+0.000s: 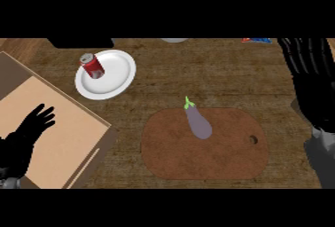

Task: Pick the eggplant from the cutting board and place it in the basket

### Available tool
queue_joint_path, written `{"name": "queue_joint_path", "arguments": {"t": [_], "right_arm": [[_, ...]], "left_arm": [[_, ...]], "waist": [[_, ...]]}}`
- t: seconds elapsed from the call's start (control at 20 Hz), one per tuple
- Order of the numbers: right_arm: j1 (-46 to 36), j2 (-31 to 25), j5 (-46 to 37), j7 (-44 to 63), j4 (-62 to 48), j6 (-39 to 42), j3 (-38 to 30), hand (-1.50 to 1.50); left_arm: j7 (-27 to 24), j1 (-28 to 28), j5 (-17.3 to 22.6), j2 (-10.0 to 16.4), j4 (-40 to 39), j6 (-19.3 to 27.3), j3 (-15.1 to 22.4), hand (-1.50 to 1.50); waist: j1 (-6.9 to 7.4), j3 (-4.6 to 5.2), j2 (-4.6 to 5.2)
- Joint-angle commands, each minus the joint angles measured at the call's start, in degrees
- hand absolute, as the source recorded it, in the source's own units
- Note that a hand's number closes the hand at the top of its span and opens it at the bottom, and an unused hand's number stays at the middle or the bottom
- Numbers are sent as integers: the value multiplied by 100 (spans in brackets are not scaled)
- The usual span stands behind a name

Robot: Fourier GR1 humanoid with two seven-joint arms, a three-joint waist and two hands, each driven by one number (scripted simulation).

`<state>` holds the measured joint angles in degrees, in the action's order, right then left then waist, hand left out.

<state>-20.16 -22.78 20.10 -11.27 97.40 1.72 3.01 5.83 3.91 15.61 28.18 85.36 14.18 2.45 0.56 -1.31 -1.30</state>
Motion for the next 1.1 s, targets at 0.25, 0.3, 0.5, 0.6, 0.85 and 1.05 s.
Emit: {"name": "queue_joint_path", "arguments": {"t": [0.25, 0.3, 0.5, 0.6, 0.85, 1.05], "right_arm": [[-190, -1140, -1160, 2550, -2237, 548, 1158, 150], [-581, -207, -386, 2585, -2373, 848, 1359, 150], [-1637, 579, -1749, 3441, -3272, -330, 2084, -150], [-1903, 552, -2533, 3883, -3536, -832, 2397, -150], [-3402, 404, -3357, 5222, -4642, -605, 2617, -150], [-4460, 608, -2973, 6181, -5289, 1138, 2755, -150]], "left_arm": [[-318, -898, -209, 27, 510, -110, 148, 0], [-241, -974, -84, -223, 484, -241, 379, 0], [22, -1455, -205, -350, 64, -83, 420, 0], [-43, -1322, -350, -544, 164, 41, 633, 0], [140, -1594, -366, -483, -1, 48, 538, 0], [132, -1809, -417, -516, -224, 49, 513, 0]], "waist": [[423, 215, 460], [619, 152, 440], [386, 153, 297], [408, 163, 244], [399, 154, 228], [381, 160, 248]]}}
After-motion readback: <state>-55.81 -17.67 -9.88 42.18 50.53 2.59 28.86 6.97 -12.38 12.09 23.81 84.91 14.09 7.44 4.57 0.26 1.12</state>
